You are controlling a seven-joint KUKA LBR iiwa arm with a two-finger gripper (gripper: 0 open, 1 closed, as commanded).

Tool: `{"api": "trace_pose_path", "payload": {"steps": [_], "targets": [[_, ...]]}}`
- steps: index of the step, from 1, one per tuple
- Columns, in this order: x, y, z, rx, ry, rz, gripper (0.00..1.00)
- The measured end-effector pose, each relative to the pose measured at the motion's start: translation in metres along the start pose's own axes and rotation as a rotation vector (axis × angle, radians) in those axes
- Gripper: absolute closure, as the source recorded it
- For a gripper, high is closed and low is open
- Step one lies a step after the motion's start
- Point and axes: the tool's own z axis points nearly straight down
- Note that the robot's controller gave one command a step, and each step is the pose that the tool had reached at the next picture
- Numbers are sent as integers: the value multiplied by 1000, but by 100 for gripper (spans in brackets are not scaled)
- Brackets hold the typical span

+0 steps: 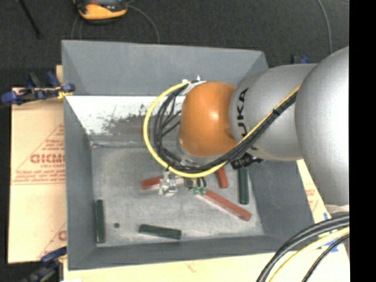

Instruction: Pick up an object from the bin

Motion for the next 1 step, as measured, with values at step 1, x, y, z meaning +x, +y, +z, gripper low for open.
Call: {"api": "trace_pose_path", "payload": {"steps": [1], "targets": [[-26,14,-31,-2,-9,6,0]]}}
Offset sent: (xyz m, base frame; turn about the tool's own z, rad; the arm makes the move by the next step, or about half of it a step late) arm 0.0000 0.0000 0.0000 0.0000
